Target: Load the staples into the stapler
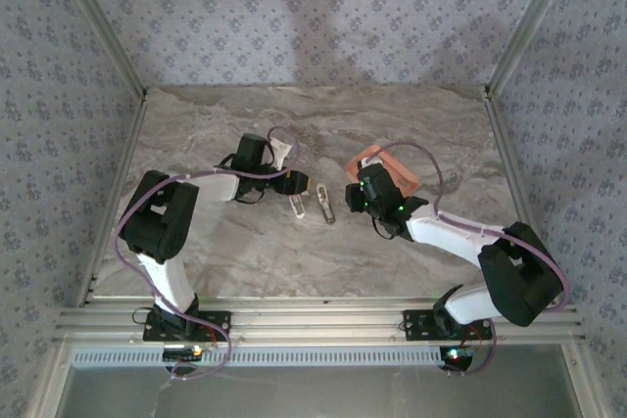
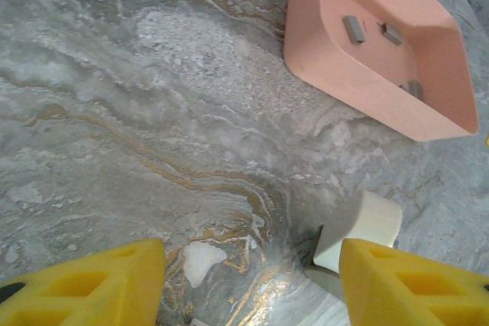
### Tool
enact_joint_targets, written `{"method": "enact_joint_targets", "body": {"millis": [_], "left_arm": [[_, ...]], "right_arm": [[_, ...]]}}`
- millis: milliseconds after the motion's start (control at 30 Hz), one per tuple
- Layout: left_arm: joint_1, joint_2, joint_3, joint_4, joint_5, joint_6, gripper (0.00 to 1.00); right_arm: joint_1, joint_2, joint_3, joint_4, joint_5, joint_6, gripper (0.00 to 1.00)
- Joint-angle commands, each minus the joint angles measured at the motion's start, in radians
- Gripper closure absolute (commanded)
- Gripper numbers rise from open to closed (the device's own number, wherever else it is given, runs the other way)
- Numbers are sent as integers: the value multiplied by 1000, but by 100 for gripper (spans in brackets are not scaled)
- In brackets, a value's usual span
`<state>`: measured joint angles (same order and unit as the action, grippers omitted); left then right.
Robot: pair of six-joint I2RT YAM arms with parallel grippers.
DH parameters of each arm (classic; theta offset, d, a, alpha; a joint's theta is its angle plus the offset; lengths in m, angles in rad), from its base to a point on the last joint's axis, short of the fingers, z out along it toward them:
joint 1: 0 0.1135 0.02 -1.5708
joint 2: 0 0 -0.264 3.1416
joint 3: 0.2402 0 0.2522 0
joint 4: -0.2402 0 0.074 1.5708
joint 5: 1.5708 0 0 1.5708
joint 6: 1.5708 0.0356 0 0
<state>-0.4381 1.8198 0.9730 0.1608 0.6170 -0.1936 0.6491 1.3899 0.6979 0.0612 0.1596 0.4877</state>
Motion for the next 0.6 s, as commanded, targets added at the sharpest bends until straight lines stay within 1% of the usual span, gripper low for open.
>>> {"method": "enact_joint_targets", "body": {"millis": [0, 133, 333, 567], "left_arm": [[7, -44, -3, 14, 68, 48, 39], [5, -67, -15, 5, 100, 62, 42], [-13, -111, -34, -43, 91, 99, 43], [-57, -101, -38, -93, 105, 128, 45]], "right_arm": [[-5, -7, 3, 16, -11, -16, 77], [-3, 4, 11, 16, -17, -14, 78], [3, 16, 24, 15, -19, -17, 78], [9, 28, 33, 13, -23, -14, 78]]}}
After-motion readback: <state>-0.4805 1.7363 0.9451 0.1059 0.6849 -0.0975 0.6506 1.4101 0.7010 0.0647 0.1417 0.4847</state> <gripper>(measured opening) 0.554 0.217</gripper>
